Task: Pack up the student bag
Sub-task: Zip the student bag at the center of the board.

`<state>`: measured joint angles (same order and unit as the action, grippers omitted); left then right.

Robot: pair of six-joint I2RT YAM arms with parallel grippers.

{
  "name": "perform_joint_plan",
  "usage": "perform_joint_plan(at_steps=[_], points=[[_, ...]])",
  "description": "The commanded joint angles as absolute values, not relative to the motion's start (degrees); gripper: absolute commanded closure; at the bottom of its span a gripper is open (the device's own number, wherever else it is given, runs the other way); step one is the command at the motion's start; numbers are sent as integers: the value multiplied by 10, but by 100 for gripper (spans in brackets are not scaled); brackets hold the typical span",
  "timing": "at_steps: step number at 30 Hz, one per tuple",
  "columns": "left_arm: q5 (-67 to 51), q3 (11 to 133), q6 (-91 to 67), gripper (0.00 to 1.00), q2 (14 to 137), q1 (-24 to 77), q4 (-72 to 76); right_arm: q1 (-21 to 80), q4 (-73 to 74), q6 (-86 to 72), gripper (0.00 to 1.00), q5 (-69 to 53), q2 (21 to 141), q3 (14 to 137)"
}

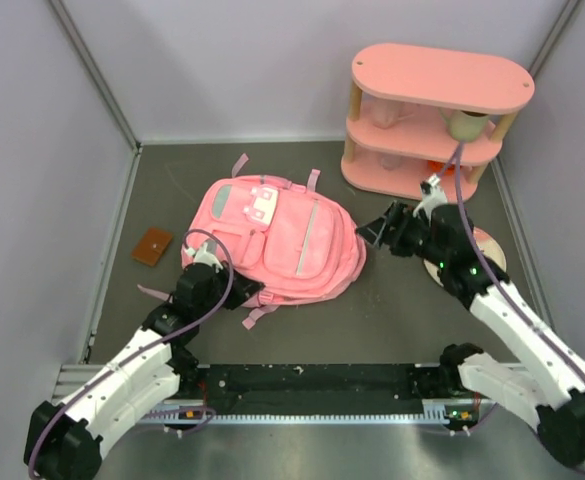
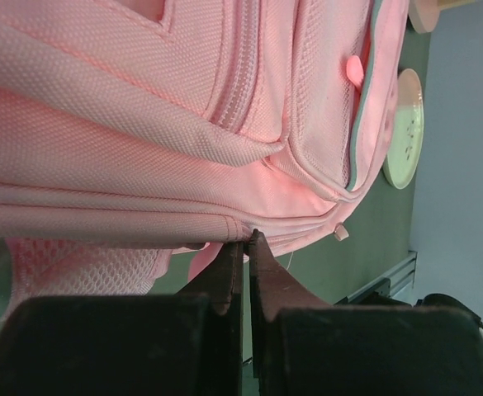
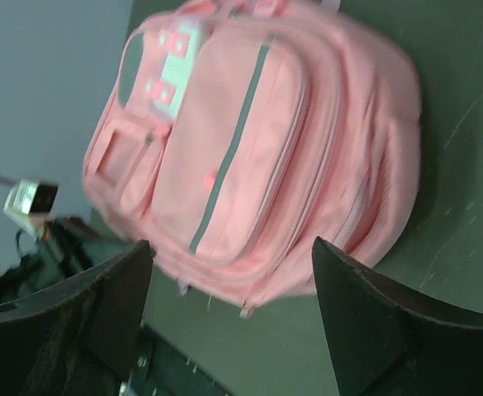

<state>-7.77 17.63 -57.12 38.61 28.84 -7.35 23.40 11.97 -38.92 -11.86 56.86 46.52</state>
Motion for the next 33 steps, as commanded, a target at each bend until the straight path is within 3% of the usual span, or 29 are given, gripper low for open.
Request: perform_joint_plan(at_steps=[1,7,16,19,25,33], points=[[-104,186,-581,100,368,297,-4,328,101,-506,27,-111,443,326],[-107,203,-578,100,342,302,-4,539,34,-635,41,57,381,238],[-84,201,-577,100,329,318,-4,735,-42,-754,59,268,532,265],[-78,197,-580,100,321,319,-4,745,-76,-766,61,301,608,285],[-81,193,-570,100,321,319,-4,744,-20,-634,58,291,725,394],[-78,195,-570,100,319,319,-6,745,9,-617,56,281,800,450]])
